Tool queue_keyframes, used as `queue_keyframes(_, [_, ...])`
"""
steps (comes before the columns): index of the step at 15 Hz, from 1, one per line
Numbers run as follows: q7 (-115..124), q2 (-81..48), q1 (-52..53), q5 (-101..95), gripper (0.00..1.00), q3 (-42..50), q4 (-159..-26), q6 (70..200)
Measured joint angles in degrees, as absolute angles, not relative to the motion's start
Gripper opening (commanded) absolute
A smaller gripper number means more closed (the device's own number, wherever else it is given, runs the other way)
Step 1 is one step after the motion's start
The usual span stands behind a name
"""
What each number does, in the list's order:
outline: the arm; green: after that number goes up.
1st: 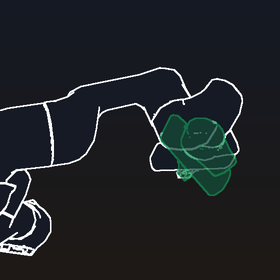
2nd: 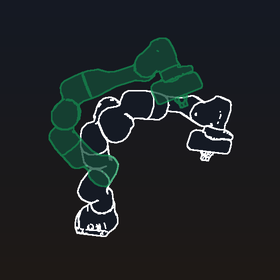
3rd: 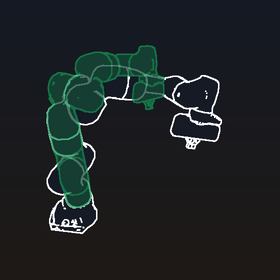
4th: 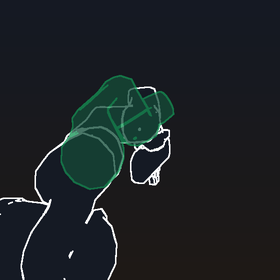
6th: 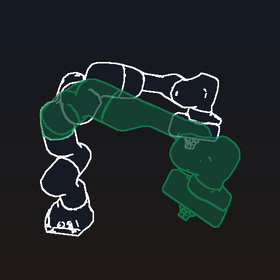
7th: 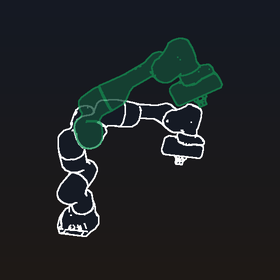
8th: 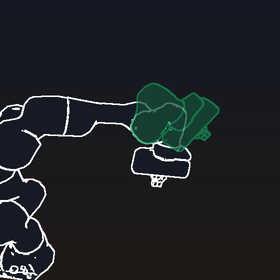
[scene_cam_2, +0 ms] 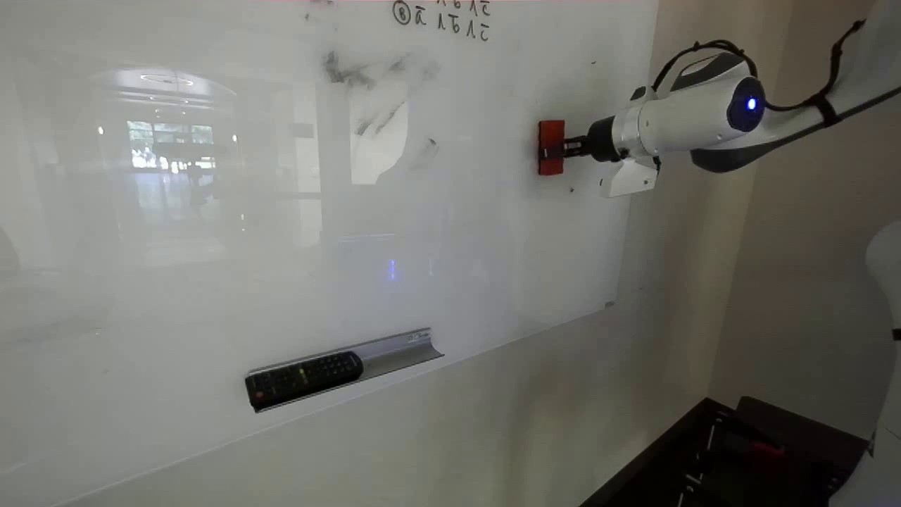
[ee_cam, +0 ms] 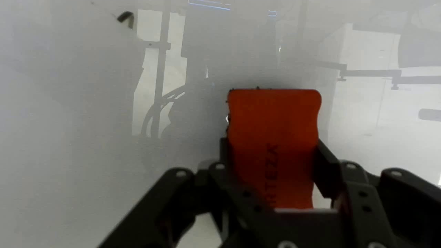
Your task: Wipe the writing on the board with the orange duster.
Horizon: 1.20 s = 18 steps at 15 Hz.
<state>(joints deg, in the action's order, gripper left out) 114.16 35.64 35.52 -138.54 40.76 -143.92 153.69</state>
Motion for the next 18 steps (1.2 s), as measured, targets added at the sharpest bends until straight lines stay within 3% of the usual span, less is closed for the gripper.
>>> queue_keyframes(6, [111.28, 35.05, 35.57, -126.42, 0.31, 29.44, -148.52, 157.37])
queue_keyframes(7, [110.63, 34.45, 36.37, -123.92, 0.56, 27.3, -149.03, 157.36])
queue_keyframes(15, [109.0, 31.49, 37.65, -118.91, 0.56, 23.88, -149.23, 157.33])
queue_keyframes(16, [109.0, 31.48, 37.65, -118.91, 0.31, 23.87, -149.23, 157.33])
queue_keyframes(18, [109.01, 31.48, 37.65, -118.91, 0.31, 23.86, -149.27, 157.33])
